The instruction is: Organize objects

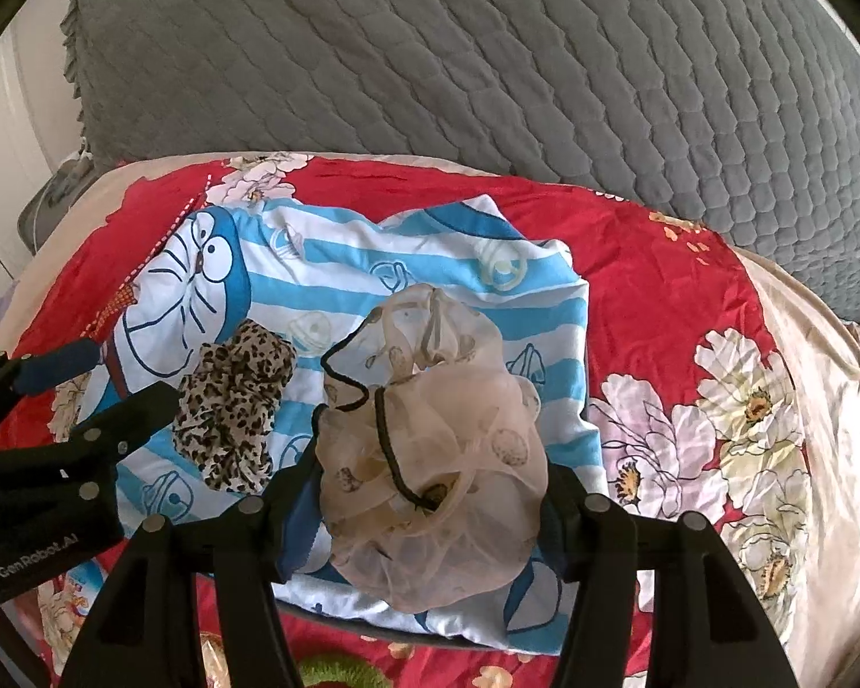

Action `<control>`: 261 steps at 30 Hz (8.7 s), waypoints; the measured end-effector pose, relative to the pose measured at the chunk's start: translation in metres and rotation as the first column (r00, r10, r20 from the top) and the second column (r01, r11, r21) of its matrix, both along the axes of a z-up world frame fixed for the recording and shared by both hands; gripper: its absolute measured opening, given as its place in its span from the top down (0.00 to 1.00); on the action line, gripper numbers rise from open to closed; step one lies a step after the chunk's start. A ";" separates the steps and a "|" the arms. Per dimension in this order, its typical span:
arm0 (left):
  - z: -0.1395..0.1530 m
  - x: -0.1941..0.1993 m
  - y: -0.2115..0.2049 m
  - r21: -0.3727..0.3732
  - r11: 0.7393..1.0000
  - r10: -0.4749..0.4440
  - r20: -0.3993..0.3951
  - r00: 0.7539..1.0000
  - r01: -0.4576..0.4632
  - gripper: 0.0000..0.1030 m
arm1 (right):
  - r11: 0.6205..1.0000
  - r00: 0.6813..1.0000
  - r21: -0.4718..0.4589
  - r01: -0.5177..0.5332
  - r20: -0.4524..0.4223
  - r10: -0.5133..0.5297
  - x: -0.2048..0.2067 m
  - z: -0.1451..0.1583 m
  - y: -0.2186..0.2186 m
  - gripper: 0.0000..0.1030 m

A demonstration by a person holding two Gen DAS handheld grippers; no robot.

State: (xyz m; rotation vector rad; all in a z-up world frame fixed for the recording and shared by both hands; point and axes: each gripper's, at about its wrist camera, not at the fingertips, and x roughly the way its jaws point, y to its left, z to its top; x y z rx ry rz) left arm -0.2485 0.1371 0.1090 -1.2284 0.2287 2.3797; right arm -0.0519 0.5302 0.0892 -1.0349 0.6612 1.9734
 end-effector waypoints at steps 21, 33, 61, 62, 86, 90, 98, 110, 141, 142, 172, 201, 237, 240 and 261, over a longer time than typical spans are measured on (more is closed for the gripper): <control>0.012 0.006 -0.005 0.008 1.000 -0.007 -0.021 1.000 0.008 0.25 | 1.000 0.999 0.003 -0.009 0.035 0.009 -0.004 0.006 -0.005 0.28; 0.034 0.020 -0.015 0.011 1.000 -0.011 -0.049 0.999 0.012 0.25 | 0.999 0.999 0.029 -0.018 0.039 0.017 0.002 0.024 -0.018 0.28; 0.092 0.071 -0.043 0.019 0.998 -0.055 -0.113 0.992 0.058 0.24 | 0.998 0.999 0.065 -0.027 -0.019 0.028 0.029 0.086 -0.062 0.28; 0.093 0.073 -0.044 0.019 0.998 -0.060 -0.115 0.991 0.063 0.24 | 0.998 0.999 0.062 -0.025 -0.021 0.027 0.029 0.087 -0.063 0.28; 0.098 0.108 -0.067 0.017 0.995 -0.092 -0.154 0.984 0.096 0.24 | 0.999 0.999 0.035 -0.022 -0.037 0.024 0.042 0.094 -0.087 0.23; 0.097 0.112 -0.073 0.014 0.996 -0.087 -0.151 0.985 0.090 0.24 | 0.999 0.999 0.036 -0.024 -0.041 0.025 0.044 0.095 -0.094 0.20; 0.087 0.125 -0.088 0.004 0.996 -0.087 -0.126 0.988 0.089 0.24 | 0.999 0.999 0.012 -0.031 -0.035 0.032 0.048 0.089 -0.107 0.15; 0.069 0.147 -0.099 -0.038 0.990 -0.141 -0.115 0.983 0.137 0.24 | 1.000 0.999 -0.005 -0.023 -0.044 0.023 0.066 0.078 -0.125 0.15; 0.014 0.173 -0.106 -0.091 0.987 -0.139 -0.054 0.989 0.134 0.24 | 1.000 0.999 -0.031 0.000 -0.053 -0.002 0.106 0.023 -0.181 0.15; 0.012 0.173 -0.107 -0.093 0.986 -0.141 -0.049 0.989 0.136 0.24 | 1.000 0.999 -0.030 0.004 -0.053 -0.005 0.106 0.023 -0.181 0.15; -0.019 0.180 -0.106 -0.101 0.984 -0.147 -0.013 0.989 0.145 0.24 | 0.995 1.000 -0.096 0.023 0.023 -0.021 0.116 -0.027 -0.200 0.15; -0.041 0.172 -0.101 -0.101 0.985 -0.137 0.017 0.990 0.138 0.24 | 0.996 1.000 -0.092 -0.014 -0.002 0.014 0.090 -0.035 -0.193 0.15; -0.071 0.132 -0.101 -0.084 0.992 -0.088 0.076 0.993 0.094 0.24 | 0.993 0.995 -0.074 -0.089 0.039 0.092 0.047 -0.059 -0.172 0.15; -0.073 0.130 -0.102 -0.084 0.992 -0.088 0.080 0.993 0.094 0.24 | 0.993 0.995 -0.070 -0.092 0.040 0.095 0.045 -0.060 -0.169 0.15; -0.087 0.117 -0.104 -0.075 0.993 -0.078 0.100 0.992 0.086 0.24 | 0.992 0.993 -0.074 -0.104 0.051 0.108 0.030 -0.074 -0.155 0.15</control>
